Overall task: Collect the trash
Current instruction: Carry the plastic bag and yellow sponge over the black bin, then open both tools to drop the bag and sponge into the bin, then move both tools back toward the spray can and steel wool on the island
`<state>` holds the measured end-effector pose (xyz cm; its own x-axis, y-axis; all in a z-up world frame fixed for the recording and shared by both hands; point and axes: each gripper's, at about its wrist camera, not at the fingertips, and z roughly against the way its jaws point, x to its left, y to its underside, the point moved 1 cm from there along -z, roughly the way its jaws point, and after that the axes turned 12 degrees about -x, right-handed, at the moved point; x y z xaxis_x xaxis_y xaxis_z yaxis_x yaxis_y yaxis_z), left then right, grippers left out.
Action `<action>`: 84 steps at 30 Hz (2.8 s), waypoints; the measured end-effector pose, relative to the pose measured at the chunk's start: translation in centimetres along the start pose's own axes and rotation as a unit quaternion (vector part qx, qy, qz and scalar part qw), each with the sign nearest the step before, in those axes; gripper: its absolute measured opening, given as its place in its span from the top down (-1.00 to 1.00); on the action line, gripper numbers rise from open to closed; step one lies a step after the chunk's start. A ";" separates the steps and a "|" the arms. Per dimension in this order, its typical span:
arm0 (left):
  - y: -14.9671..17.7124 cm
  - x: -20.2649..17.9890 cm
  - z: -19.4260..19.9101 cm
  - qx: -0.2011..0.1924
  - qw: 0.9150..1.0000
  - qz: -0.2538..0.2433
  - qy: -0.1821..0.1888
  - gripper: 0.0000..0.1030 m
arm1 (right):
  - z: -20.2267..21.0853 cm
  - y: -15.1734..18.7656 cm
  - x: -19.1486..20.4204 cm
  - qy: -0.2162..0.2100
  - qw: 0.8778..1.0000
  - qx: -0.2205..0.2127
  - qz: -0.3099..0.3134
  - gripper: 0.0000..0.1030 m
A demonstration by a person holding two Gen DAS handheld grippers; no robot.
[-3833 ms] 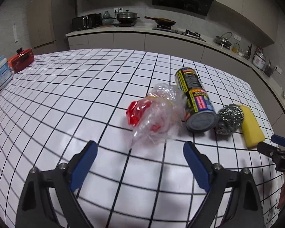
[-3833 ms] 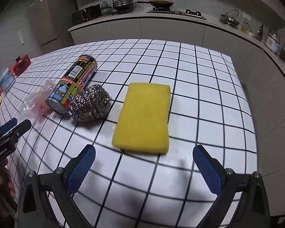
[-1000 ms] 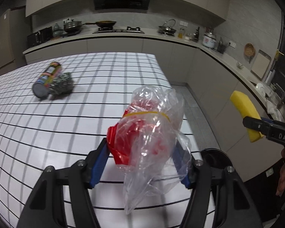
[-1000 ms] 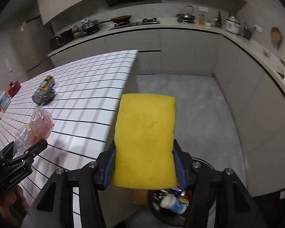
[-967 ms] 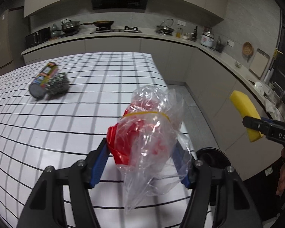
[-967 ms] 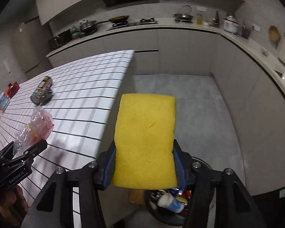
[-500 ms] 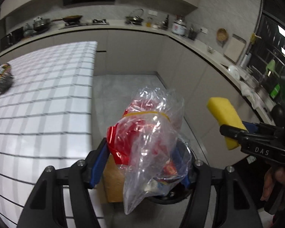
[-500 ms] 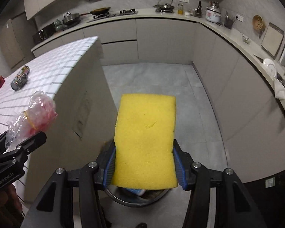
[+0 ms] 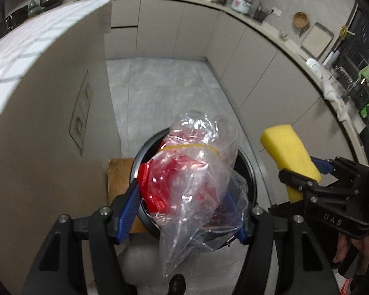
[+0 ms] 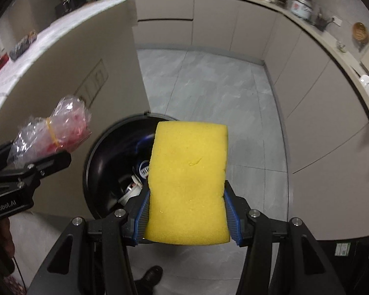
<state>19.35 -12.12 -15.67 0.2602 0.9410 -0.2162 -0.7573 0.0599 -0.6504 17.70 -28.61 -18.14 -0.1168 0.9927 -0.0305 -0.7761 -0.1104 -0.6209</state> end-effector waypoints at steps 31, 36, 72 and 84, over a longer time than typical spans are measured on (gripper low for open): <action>-1.5 -0.1 0.6 -0.024 0.997 0.015 -0.070 -0.87 | -5.1 -0.2 -2.7 -0.012 1.000 0.008 0.027 -0.83; -4.0 -0.7 2.4 -0.041 0.997 0.003 -0.069 -0.87 | -2.8 -2.5 -2.9 -0.007 1.000 -0.018 -0.016 -0.83; -8.1 33.2 18.4 -0.151 0.960 0.128 -0.197 -0.87 | 2.6 -23.1 28.7 -0.096 0.984 -0.143 0.051 -0.83; -10.1 45.1 16.8 -0.129 0.958 0.143 -0.212 -0.87 | -5.4 -28.8 44.7 -0.146 0.979 -0.113 0.089 -0.47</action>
<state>28.65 35.29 -6.62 -0.2434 0.9607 -0.1334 -0.5737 -0.2535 -0.7789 38.17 19.18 -5.86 -0.4348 0.8990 0.0514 -0.5753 -0.2335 -0.7839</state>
